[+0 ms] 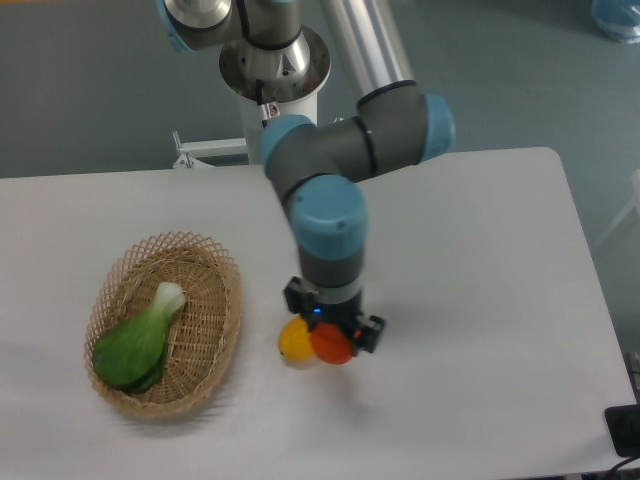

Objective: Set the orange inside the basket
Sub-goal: 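Carry the orange over the wicker basket and lower it inside, then open the gripper to release the orange beside the bok choy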

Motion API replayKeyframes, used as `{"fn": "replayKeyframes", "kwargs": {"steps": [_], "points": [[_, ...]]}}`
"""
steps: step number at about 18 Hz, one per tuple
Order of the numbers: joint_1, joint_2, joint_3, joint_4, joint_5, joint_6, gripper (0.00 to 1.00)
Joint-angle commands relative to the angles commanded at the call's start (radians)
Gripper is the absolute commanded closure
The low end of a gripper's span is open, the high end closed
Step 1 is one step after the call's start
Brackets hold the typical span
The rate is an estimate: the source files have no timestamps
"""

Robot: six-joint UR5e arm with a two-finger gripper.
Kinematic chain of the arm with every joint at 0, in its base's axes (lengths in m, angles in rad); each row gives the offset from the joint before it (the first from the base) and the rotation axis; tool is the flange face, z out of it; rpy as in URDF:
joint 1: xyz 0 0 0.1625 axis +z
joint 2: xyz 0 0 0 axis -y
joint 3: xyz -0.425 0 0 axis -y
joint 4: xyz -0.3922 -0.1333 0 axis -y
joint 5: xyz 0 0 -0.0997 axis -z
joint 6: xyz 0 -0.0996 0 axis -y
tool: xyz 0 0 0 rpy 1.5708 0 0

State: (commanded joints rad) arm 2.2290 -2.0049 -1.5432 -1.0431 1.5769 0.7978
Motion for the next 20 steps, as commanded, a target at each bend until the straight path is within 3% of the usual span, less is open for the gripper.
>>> {"fn": "replayKeyframes", "kwargs": {"steps": [9,14,20], "points": [[-0.166,-0.021,-0.012,0.002,0.002,-0.058,0.2],[-0.242,-0.067,-0.002,0.069,0.005,-0.1,0.16],[-0.269,-0.103,0.037,0.084,0.005,-0.109,0.09]]}}
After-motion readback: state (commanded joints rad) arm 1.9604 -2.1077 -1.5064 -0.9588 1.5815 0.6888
